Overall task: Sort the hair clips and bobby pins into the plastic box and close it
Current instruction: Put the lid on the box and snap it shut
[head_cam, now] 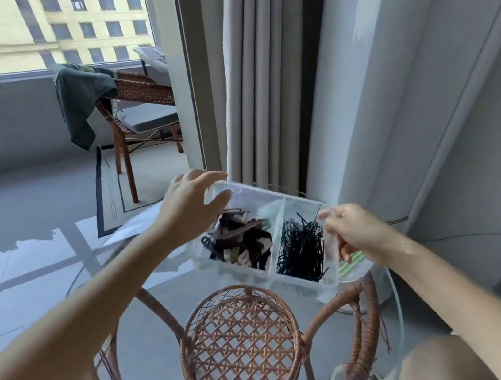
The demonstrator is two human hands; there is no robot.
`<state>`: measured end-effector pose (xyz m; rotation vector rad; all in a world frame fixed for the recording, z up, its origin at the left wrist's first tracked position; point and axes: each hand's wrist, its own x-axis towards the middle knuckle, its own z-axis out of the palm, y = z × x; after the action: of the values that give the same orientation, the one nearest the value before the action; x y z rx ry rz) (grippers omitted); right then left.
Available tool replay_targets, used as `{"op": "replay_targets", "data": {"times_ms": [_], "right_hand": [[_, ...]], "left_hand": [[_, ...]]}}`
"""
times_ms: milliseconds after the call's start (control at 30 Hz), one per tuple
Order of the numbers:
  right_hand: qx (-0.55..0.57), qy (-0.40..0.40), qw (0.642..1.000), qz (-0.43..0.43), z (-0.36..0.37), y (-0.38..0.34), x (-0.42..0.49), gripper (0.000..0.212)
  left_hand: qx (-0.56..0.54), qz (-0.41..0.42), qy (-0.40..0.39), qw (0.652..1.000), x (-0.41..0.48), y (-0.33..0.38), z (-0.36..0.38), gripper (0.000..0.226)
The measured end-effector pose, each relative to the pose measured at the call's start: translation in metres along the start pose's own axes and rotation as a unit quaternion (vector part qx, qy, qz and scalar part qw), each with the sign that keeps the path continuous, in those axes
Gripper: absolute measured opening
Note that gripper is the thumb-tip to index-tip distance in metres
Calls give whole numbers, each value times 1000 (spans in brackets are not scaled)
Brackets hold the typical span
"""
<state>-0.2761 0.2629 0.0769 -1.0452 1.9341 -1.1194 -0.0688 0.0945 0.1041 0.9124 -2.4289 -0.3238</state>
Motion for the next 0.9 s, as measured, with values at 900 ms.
{"op": "replay_targets", "data": {"times_ms": [900], "right_hand": [[-595,56,779,-188,60,55,8,46]], "left_hand": [[75,10,-167,983,-62,-62,22,41]]}}
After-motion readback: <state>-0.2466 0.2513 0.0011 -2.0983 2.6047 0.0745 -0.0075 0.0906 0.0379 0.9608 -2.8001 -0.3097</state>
